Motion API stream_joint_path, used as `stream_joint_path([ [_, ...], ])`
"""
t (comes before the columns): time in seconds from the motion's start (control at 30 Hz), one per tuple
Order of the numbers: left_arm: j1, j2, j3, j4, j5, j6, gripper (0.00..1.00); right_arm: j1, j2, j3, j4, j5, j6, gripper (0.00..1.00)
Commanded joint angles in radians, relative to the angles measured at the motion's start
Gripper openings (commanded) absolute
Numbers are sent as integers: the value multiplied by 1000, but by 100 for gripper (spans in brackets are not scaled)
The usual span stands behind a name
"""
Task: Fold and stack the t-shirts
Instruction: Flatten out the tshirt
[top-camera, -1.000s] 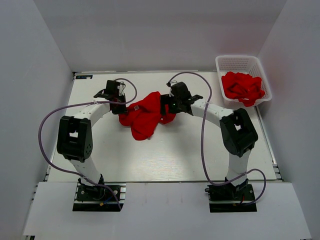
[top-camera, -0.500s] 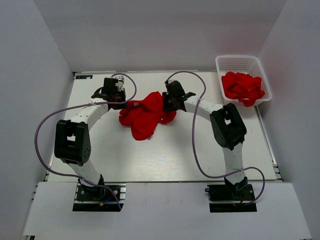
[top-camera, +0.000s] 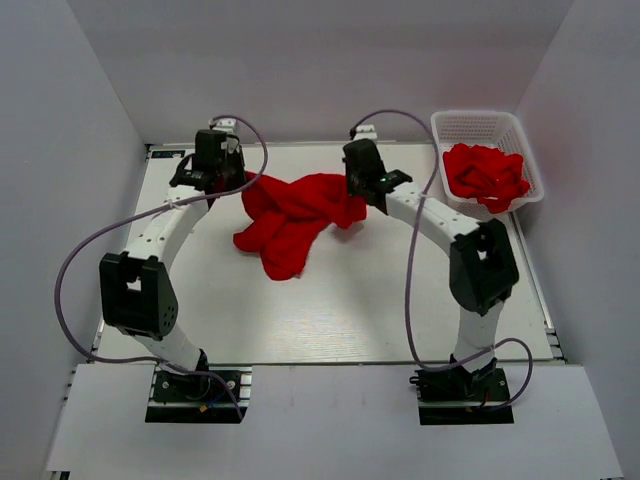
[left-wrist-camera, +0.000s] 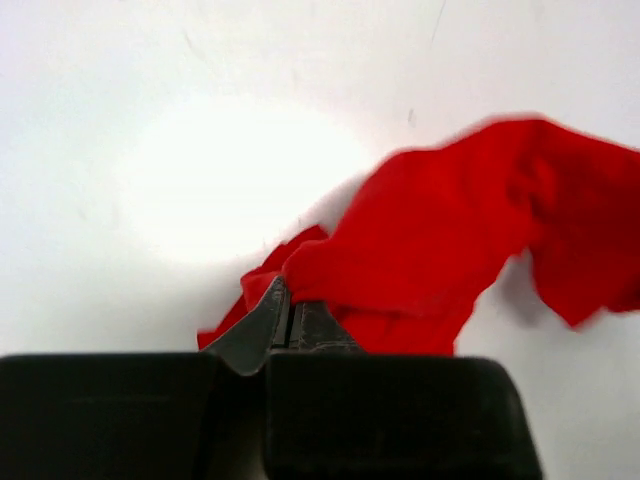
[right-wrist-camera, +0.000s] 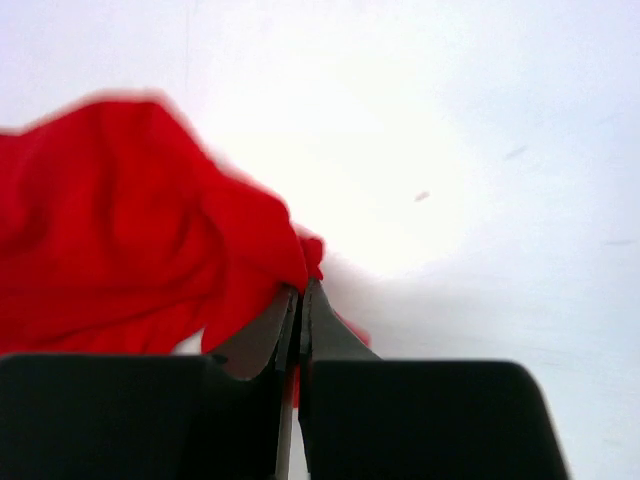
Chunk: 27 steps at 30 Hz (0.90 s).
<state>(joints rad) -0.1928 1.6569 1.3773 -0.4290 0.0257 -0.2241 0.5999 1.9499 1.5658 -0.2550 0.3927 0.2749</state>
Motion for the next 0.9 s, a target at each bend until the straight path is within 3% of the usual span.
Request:
stream_joint_path([
  [0.0,6,-137,112,26,-96,31,0,-21,-184,62,62,205,-68,0],
  [0.13,6,-216,158,26,-156,68,0,-48,-275,65,79,319,-146,0],
  [0.33,6,-367,219,81,-165,138,0,-83,-410,123,106,351,-270,0],
  [0.63,-3,-447,434,93,-141,239,0,-94,-640,204,155,286,-439,0],
  [0.87,-4,-565,509,105,40,249,0,-91,-805,296,79,166,-480,0],
])
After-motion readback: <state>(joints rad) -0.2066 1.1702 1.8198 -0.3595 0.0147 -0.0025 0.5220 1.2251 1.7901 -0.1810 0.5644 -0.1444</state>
